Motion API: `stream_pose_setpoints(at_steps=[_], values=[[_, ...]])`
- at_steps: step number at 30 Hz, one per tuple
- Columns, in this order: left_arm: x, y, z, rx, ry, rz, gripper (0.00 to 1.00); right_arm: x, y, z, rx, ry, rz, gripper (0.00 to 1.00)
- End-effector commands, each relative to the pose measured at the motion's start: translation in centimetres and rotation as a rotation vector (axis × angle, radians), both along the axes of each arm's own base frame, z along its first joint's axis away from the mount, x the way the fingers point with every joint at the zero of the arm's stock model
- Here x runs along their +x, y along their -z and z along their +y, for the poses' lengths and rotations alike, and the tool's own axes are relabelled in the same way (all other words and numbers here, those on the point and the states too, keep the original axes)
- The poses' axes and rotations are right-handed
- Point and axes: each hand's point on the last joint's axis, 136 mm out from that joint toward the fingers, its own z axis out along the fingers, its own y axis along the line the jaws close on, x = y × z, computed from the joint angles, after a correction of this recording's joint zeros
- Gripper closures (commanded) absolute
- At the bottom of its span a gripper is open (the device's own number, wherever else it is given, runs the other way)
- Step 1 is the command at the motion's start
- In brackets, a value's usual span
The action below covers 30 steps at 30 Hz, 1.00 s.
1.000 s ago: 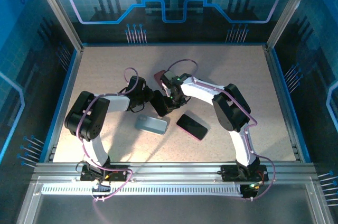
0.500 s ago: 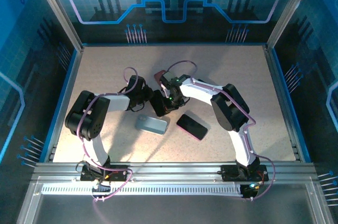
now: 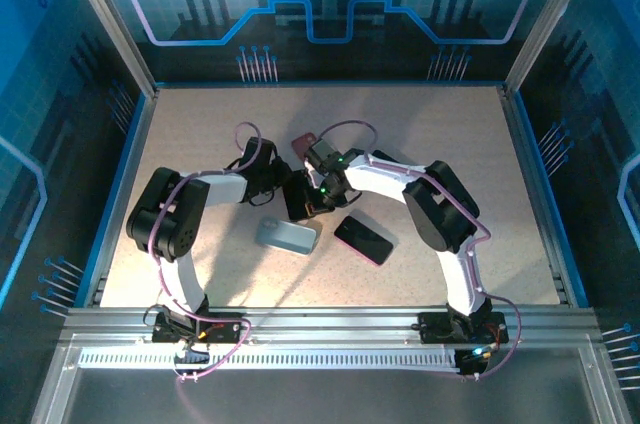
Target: Put the phone into the phone case
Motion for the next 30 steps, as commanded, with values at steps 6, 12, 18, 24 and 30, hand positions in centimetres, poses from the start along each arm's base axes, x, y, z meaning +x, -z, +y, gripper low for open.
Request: stream_pose_setpoints(at_steps=[6, 12, 18, 24, 30], values=[[-1.2, -0.5, -1.1, 0.002, 0.079, 0.042, 0.85, 0.5, -3.1, 0.4, 0.002, 0.022, -0.020, 1.00], [-1.0, -2.2, -1.2, -0.008, 0.080, 0.018, 0.85, 2.6, -3.8, 0.7, 0.000, 0.022, -0.034, 1.00], [-1.9, -1.8, -2.1, -0.065, 0.076, 0.052, 0.85, 4.0, -4.4, -0.2, 0.010, 0.056, -0.044, 1.00], [-3.5, -1.2, -2.9, -0.090, 0.086, 0.079, 0.86, 4.0, -5.3, -2.5, 0.033, 0.129, -0.061, 1.00], [-3.9, -0.8, -3.8, -0.095, 0.098, 0.088, 0.86, 2.2, -5.1, -4.2, 0.033, 0.156, -0.046, 1.00]])
